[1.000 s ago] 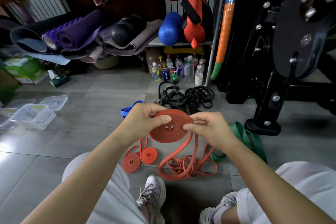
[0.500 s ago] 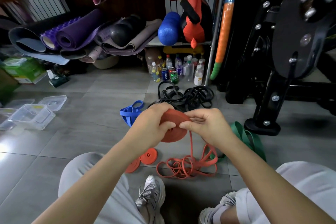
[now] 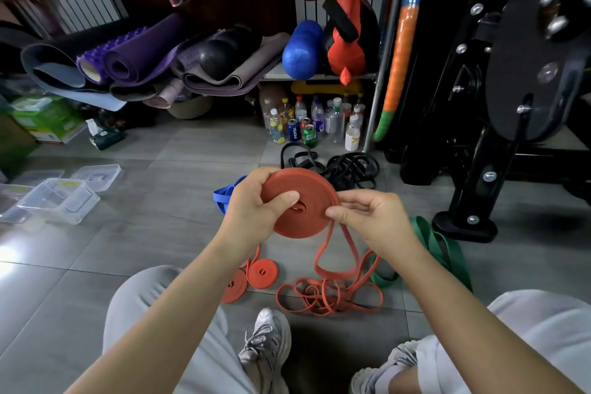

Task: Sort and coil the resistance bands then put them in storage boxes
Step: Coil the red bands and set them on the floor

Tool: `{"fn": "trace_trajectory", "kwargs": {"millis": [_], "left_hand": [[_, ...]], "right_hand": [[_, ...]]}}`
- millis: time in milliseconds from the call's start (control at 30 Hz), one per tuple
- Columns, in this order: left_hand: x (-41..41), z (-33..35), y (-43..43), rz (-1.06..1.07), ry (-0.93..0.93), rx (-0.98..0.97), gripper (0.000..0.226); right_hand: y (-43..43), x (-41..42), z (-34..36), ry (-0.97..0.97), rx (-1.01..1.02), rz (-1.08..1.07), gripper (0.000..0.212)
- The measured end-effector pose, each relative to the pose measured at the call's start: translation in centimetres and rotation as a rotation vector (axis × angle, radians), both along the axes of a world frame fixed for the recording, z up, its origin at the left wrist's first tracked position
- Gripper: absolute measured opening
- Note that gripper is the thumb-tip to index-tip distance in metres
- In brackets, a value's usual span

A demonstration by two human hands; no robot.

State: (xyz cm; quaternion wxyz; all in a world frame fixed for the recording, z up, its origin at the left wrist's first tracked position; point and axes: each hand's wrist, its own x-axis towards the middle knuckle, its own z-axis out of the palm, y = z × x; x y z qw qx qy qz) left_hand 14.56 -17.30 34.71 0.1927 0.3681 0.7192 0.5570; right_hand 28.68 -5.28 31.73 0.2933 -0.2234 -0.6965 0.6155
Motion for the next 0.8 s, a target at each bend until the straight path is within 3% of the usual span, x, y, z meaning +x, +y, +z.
{"fn": "trace_trajectory", "kwargs": {"millis": [367, 533, 667, 733, 800], "left_hand": [[0.6, -1.0, 0.6, 0.051, -0.232, 0.105, 0.024], [1.3, -1.7, 1.0, 0.081, -0.474, 0.198, 0.022], [1.3, -2.3, 0.9, 0.045, -0.608, 0.203, 0.023], [0.9, -2.1, 0.9, 0.046, -0.479, 0.08, 0.022], [0.1, -1.9, 0.7, 0.056, -0.046, -0.118, 0.036]], "right_hand": [[0.2, 0.0, -0.2, 0.034, -0.135, 0.021, 0.02], [-0.1, -0.1, -0.6, 0.076, -0.227, -0.025, 0.022], [0.1, -0.1, -0.5, 0.044, -0.175, -0.021, 0.022], [0.5, 0.1, -0.4, 0.003, -0.113, -0.015, 0.021], [0.9, 0.2, -0.4, -0.056, -0.04, -0.005, 0.02]]}}
